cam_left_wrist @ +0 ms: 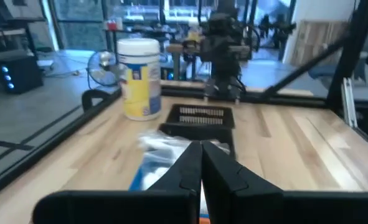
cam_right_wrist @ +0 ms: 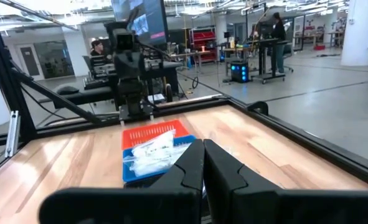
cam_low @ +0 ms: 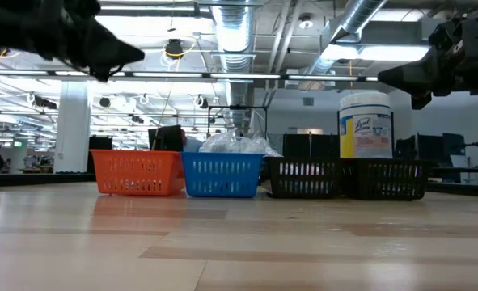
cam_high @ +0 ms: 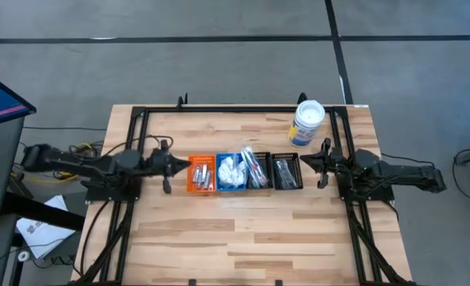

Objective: Pick & Place Travel size toiletries
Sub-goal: Return to Home Position

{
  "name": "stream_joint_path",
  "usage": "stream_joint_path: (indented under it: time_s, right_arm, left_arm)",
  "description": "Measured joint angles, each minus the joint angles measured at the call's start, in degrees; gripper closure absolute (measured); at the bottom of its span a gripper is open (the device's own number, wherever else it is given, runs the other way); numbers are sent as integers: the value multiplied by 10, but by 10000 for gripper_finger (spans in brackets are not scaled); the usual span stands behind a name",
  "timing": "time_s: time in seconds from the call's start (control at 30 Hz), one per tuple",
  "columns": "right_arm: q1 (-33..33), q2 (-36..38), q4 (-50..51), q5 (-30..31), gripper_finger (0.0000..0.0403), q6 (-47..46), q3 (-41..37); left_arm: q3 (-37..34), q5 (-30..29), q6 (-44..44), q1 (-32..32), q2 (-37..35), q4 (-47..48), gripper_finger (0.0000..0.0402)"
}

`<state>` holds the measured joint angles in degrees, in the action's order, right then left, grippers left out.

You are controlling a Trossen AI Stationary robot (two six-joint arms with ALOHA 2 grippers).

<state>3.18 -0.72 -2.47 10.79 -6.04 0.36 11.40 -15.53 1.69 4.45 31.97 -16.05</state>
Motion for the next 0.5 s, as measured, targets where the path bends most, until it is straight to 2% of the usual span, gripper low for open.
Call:
stream_joint_path:
  time_s: [0.2, 0.5]
  right_arm:
    - [0, 0, -1, 0, 403, 0, 0]
    - [0, 0, -1, 0, 403, 0, 0]
  left_arm:
    - [-61, 96, 29, -84, -98, -32, 401]
    - [-110, 124, 20, -90, -219, -28, 401]
